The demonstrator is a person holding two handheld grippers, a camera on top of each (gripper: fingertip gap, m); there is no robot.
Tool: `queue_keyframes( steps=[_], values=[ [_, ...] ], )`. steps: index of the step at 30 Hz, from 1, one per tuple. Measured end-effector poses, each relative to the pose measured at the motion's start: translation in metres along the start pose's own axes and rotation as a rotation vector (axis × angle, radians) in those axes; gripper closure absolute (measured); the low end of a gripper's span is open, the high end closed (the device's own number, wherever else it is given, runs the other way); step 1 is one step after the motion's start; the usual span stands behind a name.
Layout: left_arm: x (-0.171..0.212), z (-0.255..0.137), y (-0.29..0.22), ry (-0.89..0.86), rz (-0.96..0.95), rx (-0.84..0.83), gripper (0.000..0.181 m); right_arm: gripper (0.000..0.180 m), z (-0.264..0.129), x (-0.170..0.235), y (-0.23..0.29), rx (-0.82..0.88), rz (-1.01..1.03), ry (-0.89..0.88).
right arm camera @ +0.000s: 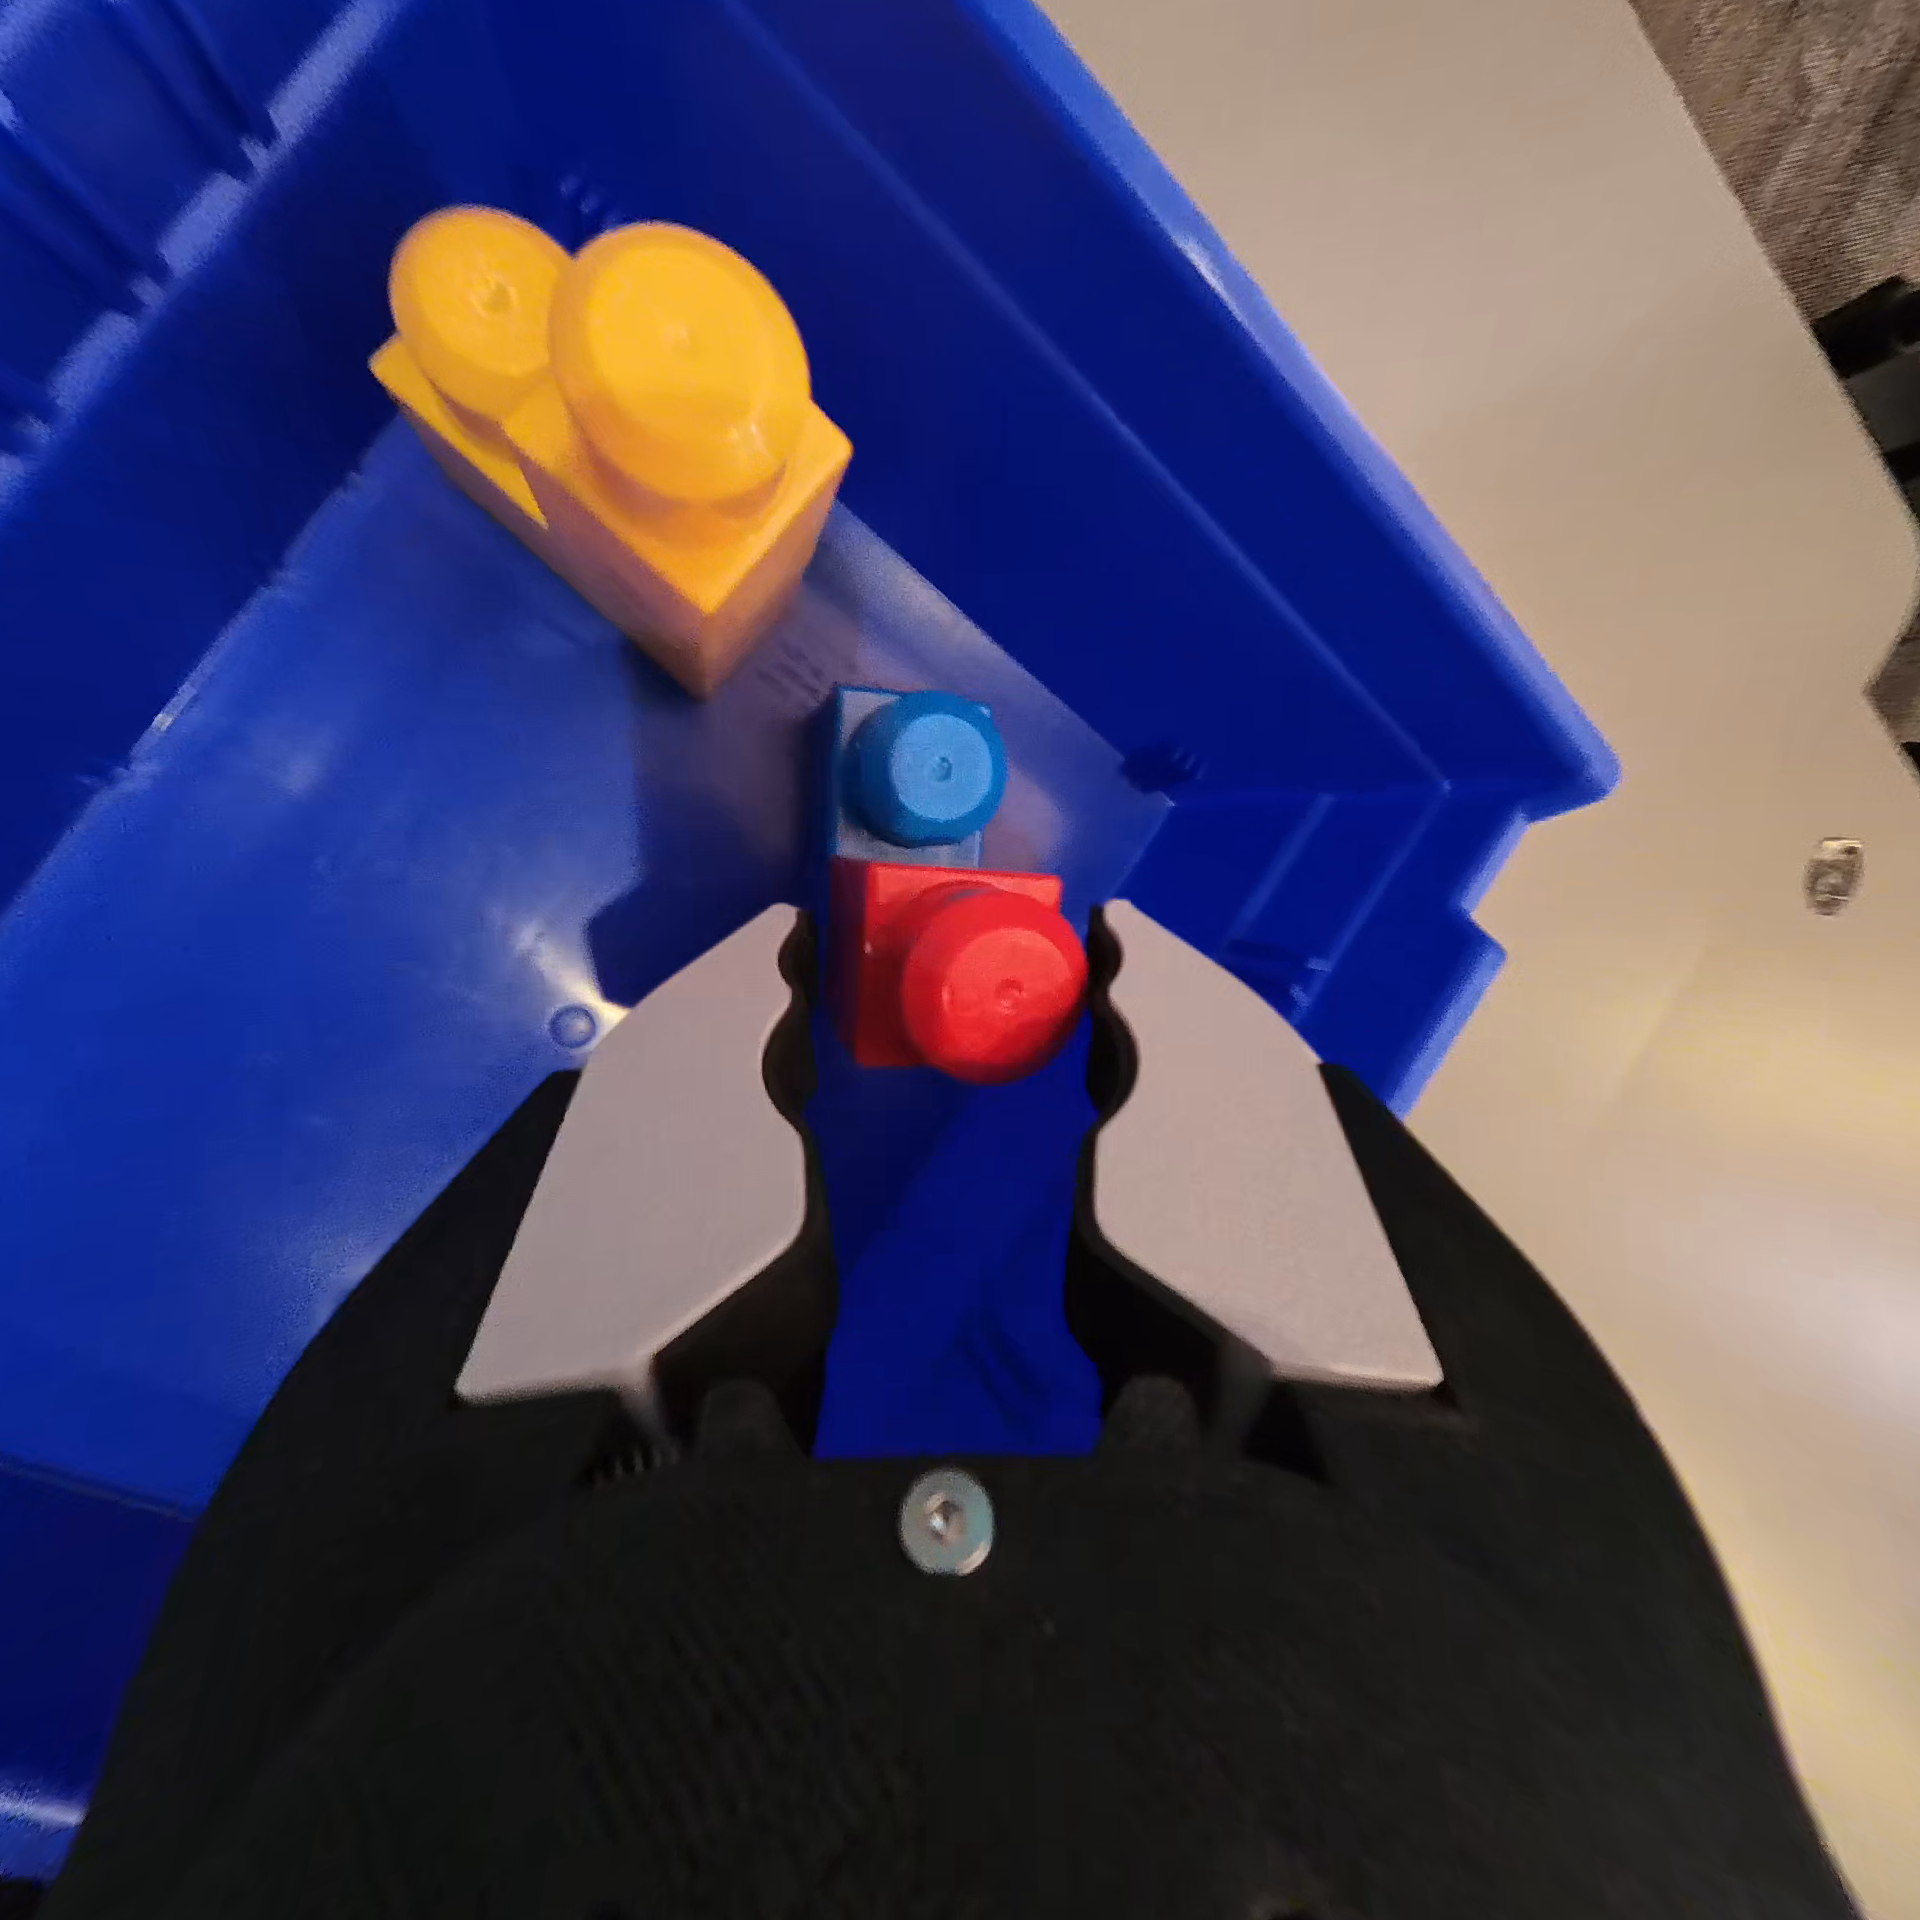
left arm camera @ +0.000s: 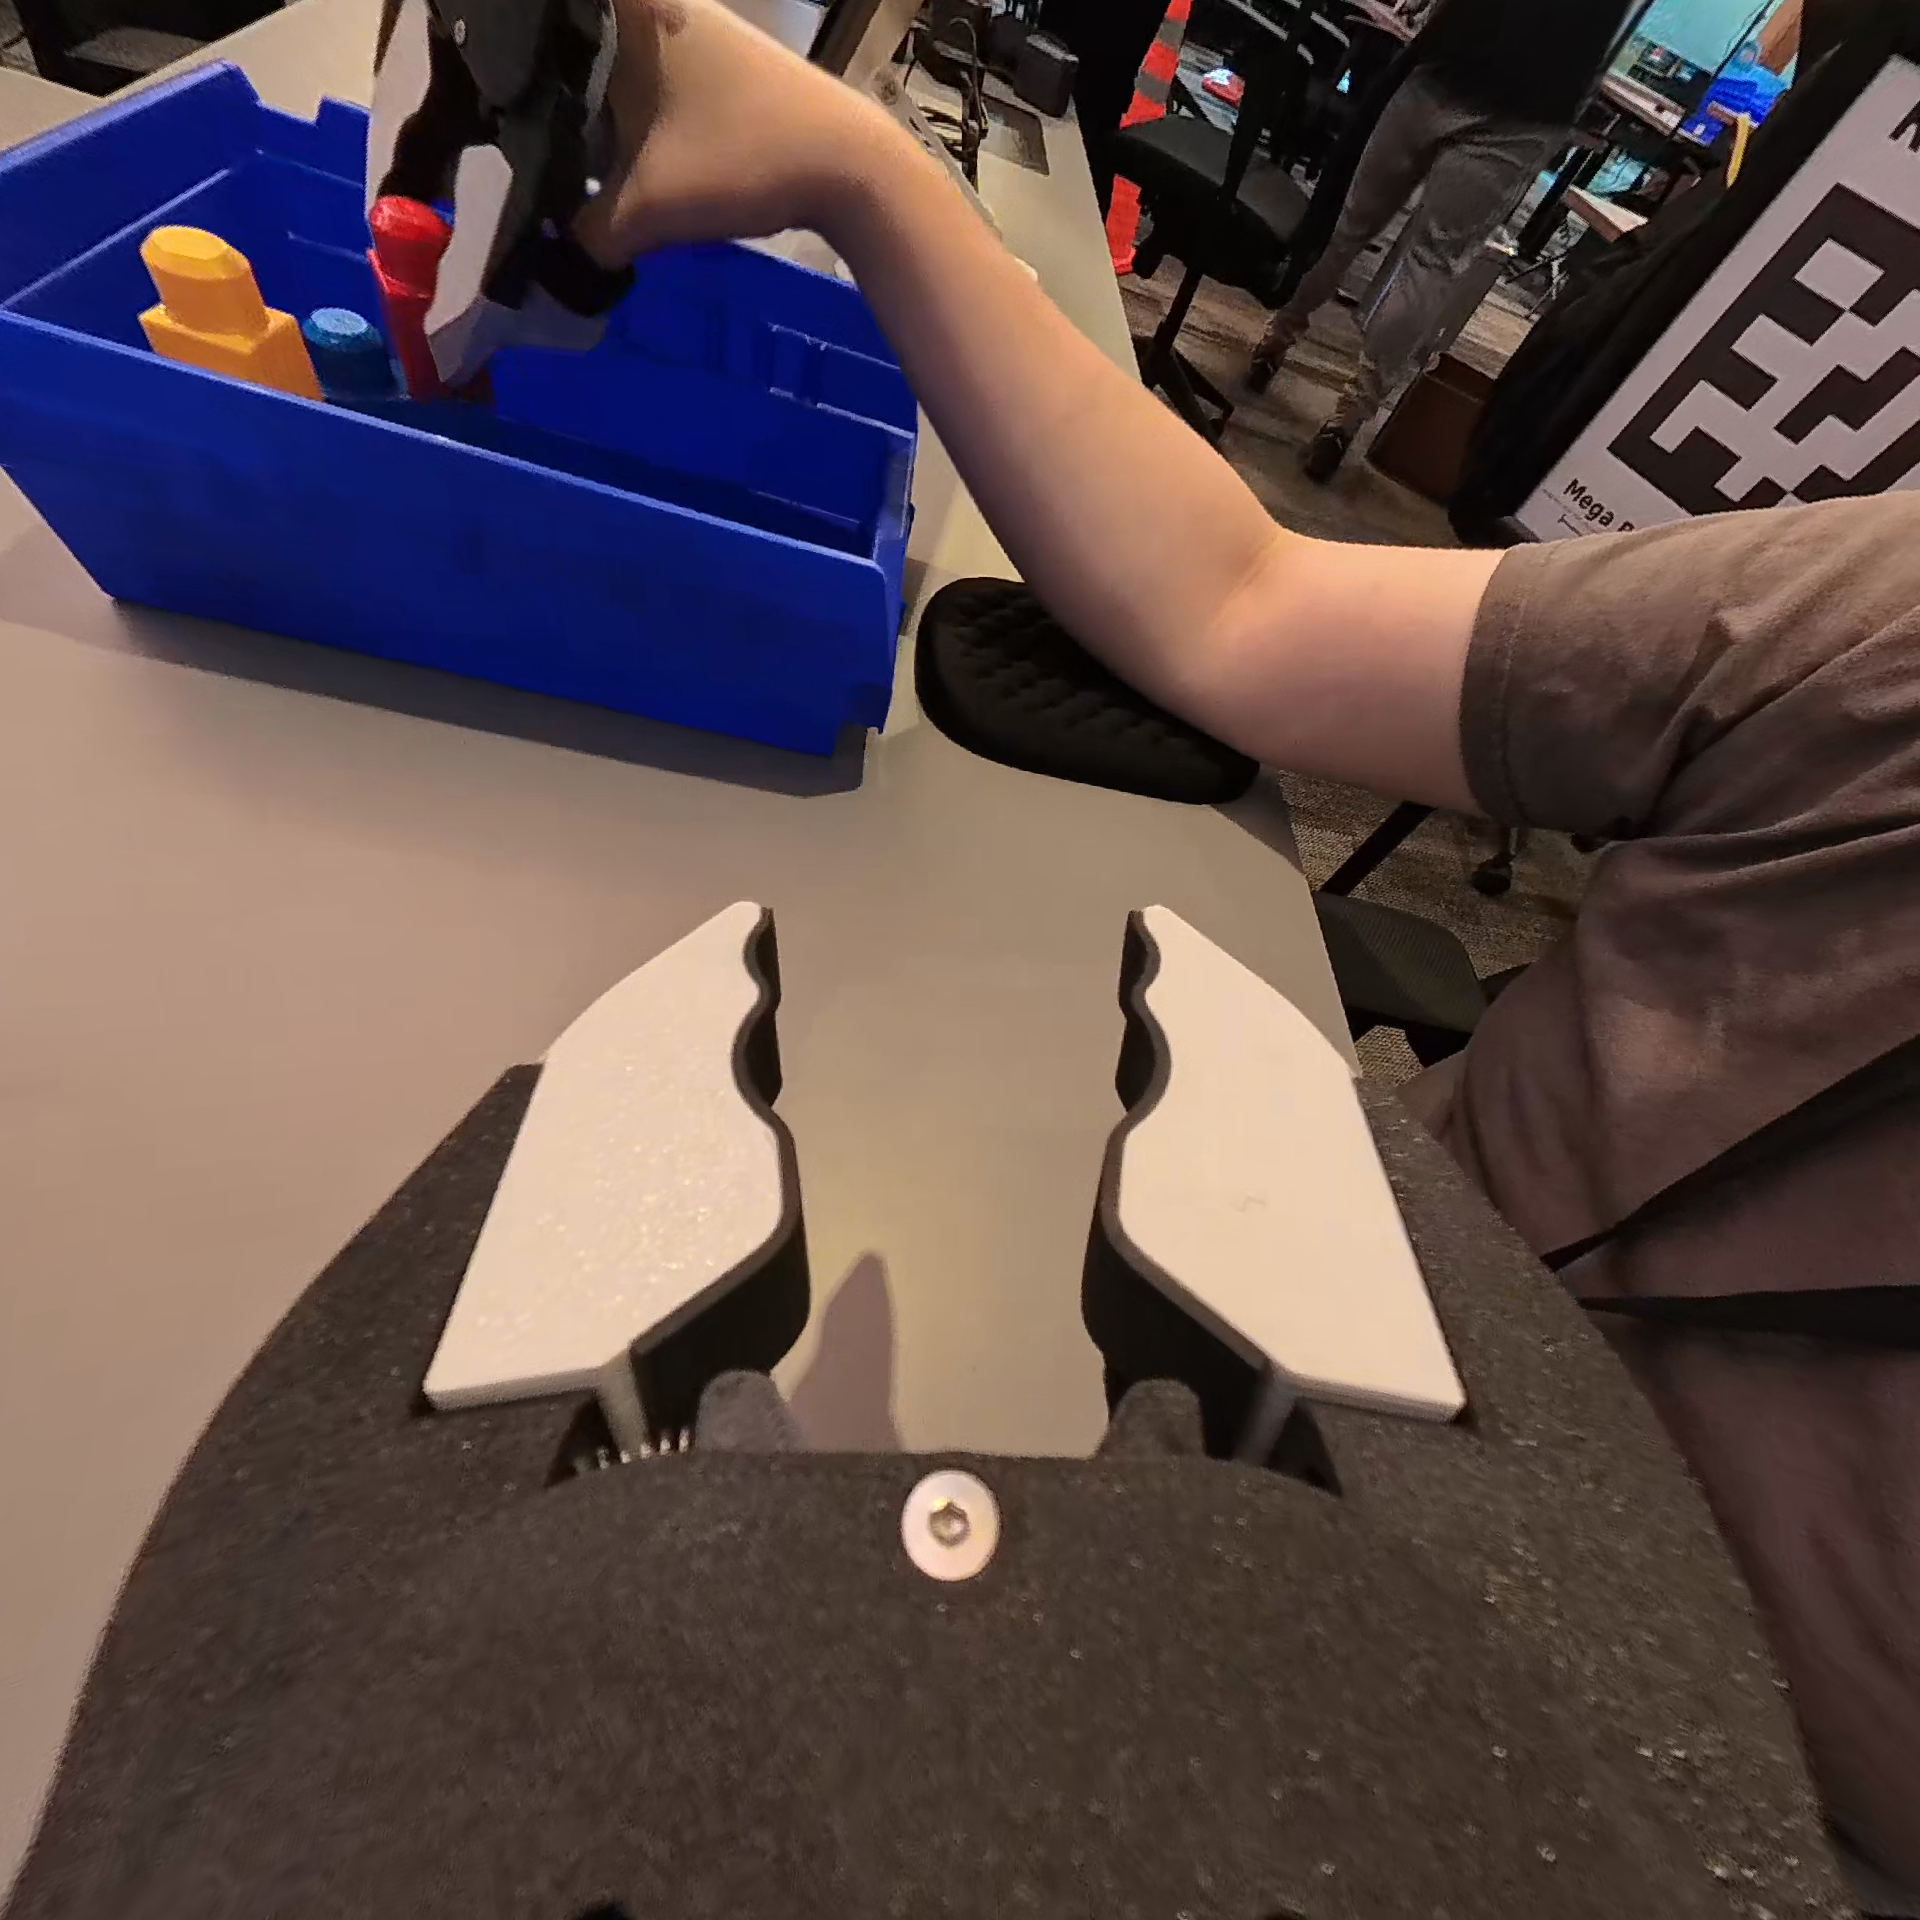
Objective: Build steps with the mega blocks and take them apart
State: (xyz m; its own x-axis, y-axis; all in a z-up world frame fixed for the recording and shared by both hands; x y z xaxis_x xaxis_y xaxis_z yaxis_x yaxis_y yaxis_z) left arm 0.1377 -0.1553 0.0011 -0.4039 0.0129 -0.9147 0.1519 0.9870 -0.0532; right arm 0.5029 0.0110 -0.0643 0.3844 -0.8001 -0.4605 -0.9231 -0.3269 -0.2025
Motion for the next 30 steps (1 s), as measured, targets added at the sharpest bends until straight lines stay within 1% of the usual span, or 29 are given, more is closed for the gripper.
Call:
queue_keyframes(
  steps=[7,14,24,30],
  values=[
    [0.001,0.001,-0.001,-0.006,-0.025,0.027,0.119,0.126,-0.010,0.005,-0.001,0.051,-0.071,0.025],
    [0.002,0.004,-0.003,0.005,-0.029,0.042,0.120,0.125,-0.006,0.011,-0.010,0.167,-0.146,0.085],
    [0.002,0.005,-0.004,-0.002,-0.046,0.061,0.121,0.126,0.005,0.004,-0.028,0.286,-0.174,-0.012],
    [0.003,0.005,-0.004,-0.003,-0.052,0.061,0.121,0.126,0.007,-0.007,-0.032,0.389,-0.195,-0.061]
  ],
)
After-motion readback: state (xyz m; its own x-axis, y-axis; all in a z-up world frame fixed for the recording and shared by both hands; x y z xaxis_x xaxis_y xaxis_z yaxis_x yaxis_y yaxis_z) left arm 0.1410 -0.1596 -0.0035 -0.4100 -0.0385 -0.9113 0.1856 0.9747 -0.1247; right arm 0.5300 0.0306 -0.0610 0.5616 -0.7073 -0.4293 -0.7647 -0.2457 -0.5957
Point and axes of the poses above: each gripper's, where its closed fingertips meet, z out along the fingers, x out of its underside, y = z × x across the jaws, the point moved 5 cm from there along -z, back along the fingers, and after that the axes turned 14 degrees about z, right-handed, at the moved point
